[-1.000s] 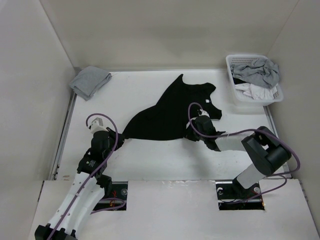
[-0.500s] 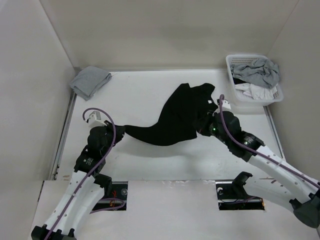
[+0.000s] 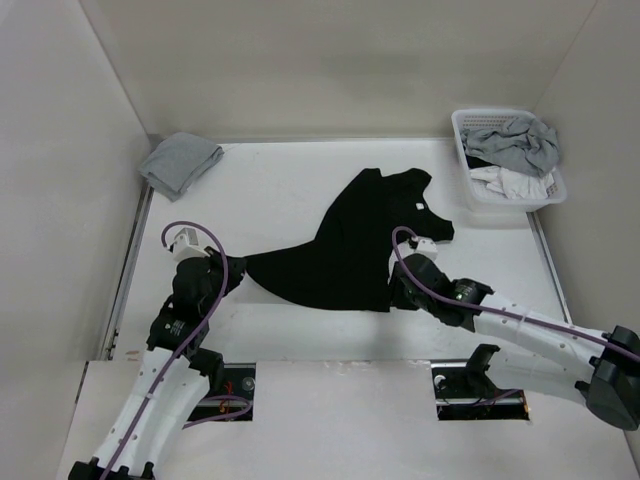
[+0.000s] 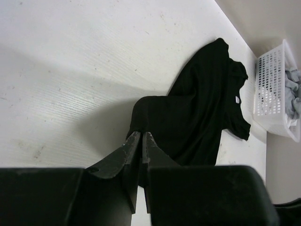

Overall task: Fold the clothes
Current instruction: Flatten the tank top out

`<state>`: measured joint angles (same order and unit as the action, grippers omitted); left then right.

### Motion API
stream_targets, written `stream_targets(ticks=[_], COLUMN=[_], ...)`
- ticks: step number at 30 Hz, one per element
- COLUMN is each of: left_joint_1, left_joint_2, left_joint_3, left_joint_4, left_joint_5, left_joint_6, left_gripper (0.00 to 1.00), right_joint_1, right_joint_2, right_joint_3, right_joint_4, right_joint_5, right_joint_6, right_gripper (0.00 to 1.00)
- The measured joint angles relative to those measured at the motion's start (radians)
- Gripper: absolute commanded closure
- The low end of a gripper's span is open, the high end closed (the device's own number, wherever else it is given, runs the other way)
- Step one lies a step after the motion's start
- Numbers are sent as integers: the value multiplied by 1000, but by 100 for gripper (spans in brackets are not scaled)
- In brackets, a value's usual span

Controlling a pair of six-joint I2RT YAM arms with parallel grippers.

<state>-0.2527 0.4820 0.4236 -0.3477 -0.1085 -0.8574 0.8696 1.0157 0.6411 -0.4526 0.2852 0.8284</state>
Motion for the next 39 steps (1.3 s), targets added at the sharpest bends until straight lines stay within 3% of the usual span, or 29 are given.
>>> stream_targets(ticks=[6, 14, 22, 25, 28, 31, 34, 36, 39], left_joint_1=[2, 2, 2, 2, 2, 2, 4, 5, 4], left_joint_2=[12, 31, 39, 43, 50, 56, 63, 69, 76], left_joint_3=[0, 0, 0, 0, 0, 0, 13, 56, 175], left_joint_4=[0, 5, 16, 21, 25, 32, 32, 30, 37], left_joint_5=[3, 3, 4, 4, 5, 5, 7, 8, 8], left_joint_6=[0, 0, 0, 0, 1, 0, -3, -12, -30], left_gripper=[95, 95, 95, 95, 96, 97, 98, 98, 98], right_joint_1=[-20, -50, -65, -66, -66, -65, -48, -22, 36], right_joint_2=[23, 149, 230, 248, 250, 201, 49, -62, -169], right_joint_3=[-129, -150, -144, -143, -143, -144, -125, -48, 206], right_joint_4=[37, 146, 251, 272, 278, 246, 162, 64, -69], right_joint_5=[3, -23, -47, -50, -48, -23, 31, 76, 169], right_joint_6=[63, 86, 100, 110, 122, 129, 119, 92, 16], right_gripper=[60, 59, 79, 95, 100, 100, 100, 100, 100])
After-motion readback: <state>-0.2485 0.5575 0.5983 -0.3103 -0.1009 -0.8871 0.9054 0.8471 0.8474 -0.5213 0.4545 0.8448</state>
